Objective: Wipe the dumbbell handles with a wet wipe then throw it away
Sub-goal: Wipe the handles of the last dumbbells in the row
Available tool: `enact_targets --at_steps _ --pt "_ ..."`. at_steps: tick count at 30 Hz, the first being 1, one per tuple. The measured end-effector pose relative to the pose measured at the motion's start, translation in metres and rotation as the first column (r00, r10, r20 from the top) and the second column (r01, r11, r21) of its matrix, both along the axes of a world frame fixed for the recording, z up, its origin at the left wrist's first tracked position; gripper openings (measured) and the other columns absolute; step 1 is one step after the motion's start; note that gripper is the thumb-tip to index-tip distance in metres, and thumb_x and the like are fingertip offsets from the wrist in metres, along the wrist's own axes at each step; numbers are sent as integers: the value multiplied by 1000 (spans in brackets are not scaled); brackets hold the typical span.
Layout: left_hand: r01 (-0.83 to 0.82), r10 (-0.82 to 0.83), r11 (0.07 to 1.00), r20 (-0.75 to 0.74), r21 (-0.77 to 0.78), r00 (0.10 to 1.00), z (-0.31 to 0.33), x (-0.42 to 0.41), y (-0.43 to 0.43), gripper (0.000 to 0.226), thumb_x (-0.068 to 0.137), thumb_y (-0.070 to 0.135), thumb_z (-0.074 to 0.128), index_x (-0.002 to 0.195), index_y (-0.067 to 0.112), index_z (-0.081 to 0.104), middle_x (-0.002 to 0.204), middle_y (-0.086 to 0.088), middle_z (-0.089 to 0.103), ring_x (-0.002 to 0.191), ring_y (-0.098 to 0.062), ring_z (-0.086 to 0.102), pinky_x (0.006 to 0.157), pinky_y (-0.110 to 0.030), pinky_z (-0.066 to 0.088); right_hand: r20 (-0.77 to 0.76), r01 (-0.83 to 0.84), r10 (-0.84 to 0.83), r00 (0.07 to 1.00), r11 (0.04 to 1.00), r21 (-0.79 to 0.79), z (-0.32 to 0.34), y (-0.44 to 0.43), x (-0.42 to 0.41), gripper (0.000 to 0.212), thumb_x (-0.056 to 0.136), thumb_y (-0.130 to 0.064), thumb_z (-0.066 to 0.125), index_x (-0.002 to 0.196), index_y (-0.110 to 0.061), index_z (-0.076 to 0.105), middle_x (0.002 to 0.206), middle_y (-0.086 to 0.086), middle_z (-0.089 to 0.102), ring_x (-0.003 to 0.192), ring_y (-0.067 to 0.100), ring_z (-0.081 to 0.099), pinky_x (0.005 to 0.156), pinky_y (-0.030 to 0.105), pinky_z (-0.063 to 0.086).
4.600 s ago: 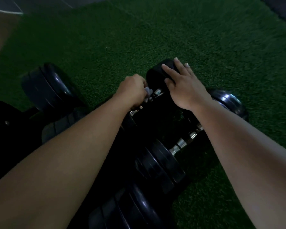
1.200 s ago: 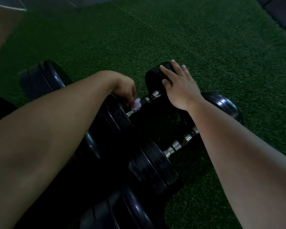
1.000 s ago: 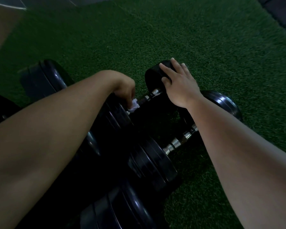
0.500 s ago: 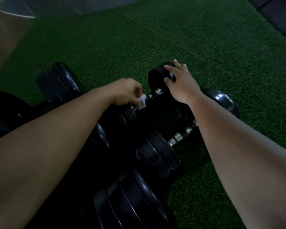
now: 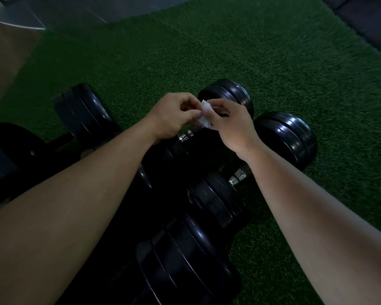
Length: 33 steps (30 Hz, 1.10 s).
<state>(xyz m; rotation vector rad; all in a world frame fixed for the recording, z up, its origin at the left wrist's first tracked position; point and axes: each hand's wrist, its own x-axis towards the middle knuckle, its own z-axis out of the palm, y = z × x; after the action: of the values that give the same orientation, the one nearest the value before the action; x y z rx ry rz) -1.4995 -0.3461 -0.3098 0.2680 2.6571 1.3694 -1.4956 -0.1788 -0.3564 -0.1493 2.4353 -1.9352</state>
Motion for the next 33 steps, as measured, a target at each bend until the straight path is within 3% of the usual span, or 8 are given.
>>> enact_targets --at_steps 5,8,15,18,23,28,30,33 --pt "82 -91 969 -28 -232 995 4 4 -12 23 97 7 56 113 16 70 112 1 72 107 -9 66 96 -21 48 228 173 -105 968 937 -303 -4 -6 2 7 91 -12 69 98 -13 71 91 7 74 88 19 73 84 38 60" --pt "-93 43 862 -111 -498 993 -3 5 -26 25 99 18 52 117 24 68 120 3 68 111 -16 62 88 -20 40 358 243 -139 923 933 -266 -15 -7 -6 8 91 -6 68 98 -10 69 87 7 72 82 17 71 85 36 60" --pt "-82 81 757 -32 -648 996 -26 4 -14 32 97 27 49 126 17 57 126 -12 60 118 -32 55 105 -45 39 624 280 -206 754 960 -22 -62 -8 -18 13 89 -5 64 81 -15 64 53 -5 61 56 10 55 50 21 48" --pt "-80 82 725 -30 -684 996 -28 3 -15 38 97 32 48 129 13 53 127 -15 58 118 -34 53 100 -41 41 692 328 -166 703 938 -108 -71 -18 -20 27 91 -3 59 69 -17 54 37 -9 55 54 11 54 57 25 49" --pt "-68 78 673 -22 -736 997 -31 4 -12 51 99 41 43 139 10 43 135 -16 53 126 -33 46 106 -43 35 720 537 -26 694 684 -494 -67 -32 -30 26 95 7 47 77 -8 57 69 5 61 64 11 57 66 27 51" --pt "-64 63 649 -31 -758 998 -34 4 -11 54 100 43 40 144 11 39 138 -18 50 130 -34 43 109 -45 33 734 659 43 678 408 -632 -63 -32 -31 28 97 6 36 86 -5 59 82 10 58 71 18 57 58 26 57" --pt "-68 63 644 -36 -762 997 -35 4 -11 54 100 43 40 144 12 39 138 -17 50 129 -33 43 109 -45 34 723 664 57 689 352 -660 -65 -31 -29 34 97 10 29 100 -4 60 87 12 59 76 20 58 70 26 56" --pt "-75 60 630 -48 -773 997 -37 3 -12 53 99 44 39 143 13 41 139 -15 50 129 -33 44 109 -45 34 713 654 51 699 357 -667 -68 -31 -28 32 99 10 32 96 -3 61 91 13 60 79 20 60 58 21 57"
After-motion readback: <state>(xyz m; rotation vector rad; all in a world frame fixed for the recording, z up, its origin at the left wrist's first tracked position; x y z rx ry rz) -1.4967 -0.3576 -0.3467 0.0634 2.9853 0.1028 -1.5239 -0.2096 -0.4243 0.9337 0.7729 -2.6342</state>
